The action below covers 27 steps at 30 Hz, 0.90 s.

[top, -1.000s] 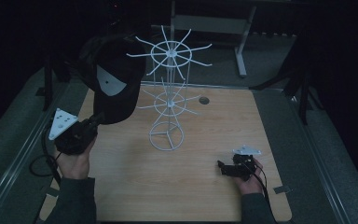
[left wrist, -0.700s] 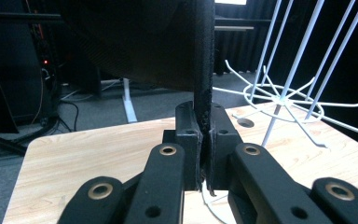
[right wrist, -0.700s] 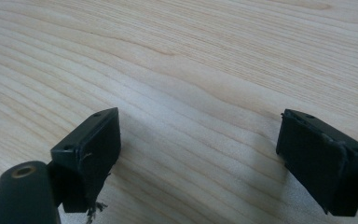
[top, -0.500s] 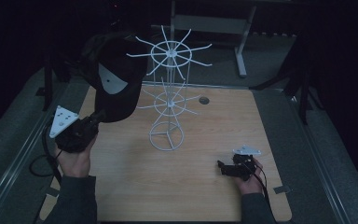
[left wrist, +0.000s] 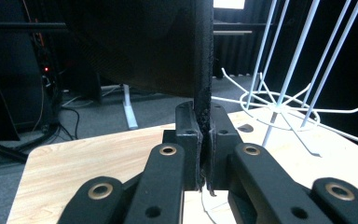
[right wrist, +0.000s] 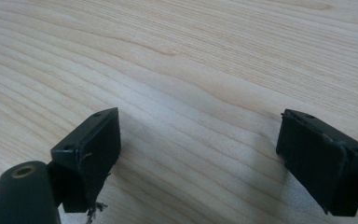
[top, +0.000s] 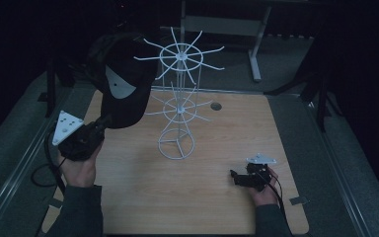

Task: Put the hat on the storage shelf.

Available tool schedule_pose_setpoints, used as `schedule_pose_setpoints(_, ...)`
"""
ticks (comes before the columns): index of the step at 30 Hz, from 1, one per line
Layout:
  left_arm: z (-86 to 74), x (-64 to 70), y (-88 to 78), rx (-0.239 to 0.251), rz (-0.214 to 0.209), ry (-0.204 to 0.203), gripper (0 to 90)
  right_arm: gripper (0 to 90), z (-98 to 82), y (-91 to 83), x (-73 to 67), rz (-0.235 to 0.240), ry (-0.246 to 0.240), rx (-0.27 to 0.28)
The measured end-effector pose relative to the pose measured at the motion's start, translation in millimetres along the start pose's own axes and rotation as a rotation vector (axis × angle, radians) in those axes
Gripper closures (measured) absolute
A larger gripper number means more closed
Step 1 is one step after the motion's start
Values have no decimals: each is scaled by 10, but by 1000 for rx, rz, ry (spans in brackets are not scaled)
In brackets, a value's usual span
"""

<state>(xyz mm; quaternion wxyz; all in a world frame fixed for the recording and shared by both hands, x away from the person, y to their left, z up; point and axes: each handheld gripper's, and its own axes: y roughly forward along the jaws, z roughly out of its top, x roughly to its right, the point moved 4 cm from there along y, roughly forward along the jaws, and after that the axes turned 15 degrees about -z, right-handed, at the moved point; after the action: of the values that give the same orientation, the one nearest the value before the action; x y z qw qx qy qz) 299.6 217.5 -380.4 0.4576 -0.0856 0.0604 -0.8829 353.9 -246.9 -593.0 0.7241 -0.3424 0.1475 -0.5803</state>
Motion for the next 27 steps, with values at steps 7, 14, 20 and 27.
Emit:
schedule_pose_setpoints(7,3,48,4,0,-1,43,864,134,0,0,0,0,0,0)
schedule_pose_setpoints(14,-30,91,5,-21,12,103,864,134,0,0,0,0,1,-1)
schedule_pose_setpoints(20,-91,76,-5,-26,-3,97,862,133,0,0,0,0,0,0)
schedule_pose_setpoints(27,-89,35,-52,5,-23,58,808,134,0,1,1,0,-1,2)
